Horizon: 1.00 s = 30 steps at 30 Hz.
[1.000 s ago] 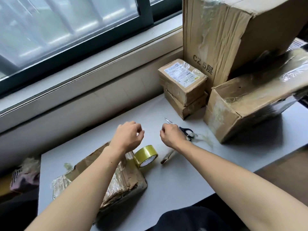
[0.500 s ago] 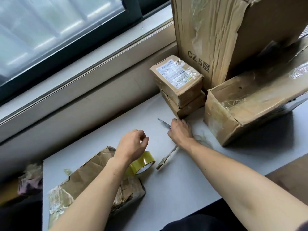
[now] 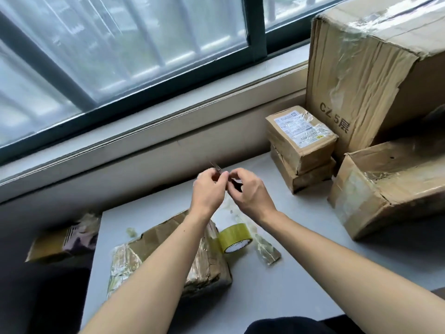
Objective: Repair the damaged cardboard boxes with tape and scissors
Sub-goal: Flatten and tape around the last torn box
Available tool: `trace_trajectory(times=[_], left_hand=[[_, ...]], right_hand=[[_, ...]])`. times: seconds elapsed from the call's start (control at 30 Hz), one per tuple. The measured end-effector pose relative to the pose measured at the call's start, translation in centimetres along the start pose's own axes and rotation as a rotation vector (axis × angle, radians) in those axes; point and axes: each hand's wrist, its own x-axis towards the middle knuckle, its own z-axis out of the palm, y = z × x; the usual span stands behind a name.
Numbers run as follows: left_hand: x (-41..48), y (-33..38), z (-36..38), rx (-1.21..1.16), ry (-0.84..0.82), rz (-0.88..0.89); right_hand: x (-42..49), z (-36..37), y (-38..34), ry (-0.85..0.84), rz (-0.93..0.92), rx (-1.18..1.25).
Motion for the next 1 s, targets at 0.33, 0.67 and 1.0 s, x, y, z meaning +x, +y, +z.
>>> trace_trajectory(times=[0.33, 0.67, 1.0], left_hand=[[0.4, -1.9, -4.0, 0.025, -0.019, 0.002], [-0.4, -2.8, -0.4, 0.341, -0.507, 0.030], [-1.3, -4.0, 2.5, 0.917, -0.862, 0.079]], right_hand=[[-2.8, 1.5, -2.9, -0.202, 0.246, 0.118], [-9.3, -0.6, 0.0, -0.296, 0.660, 0.464], [-13.8, -2.5, 0.6, -0.333, 0.764, 0.640]])
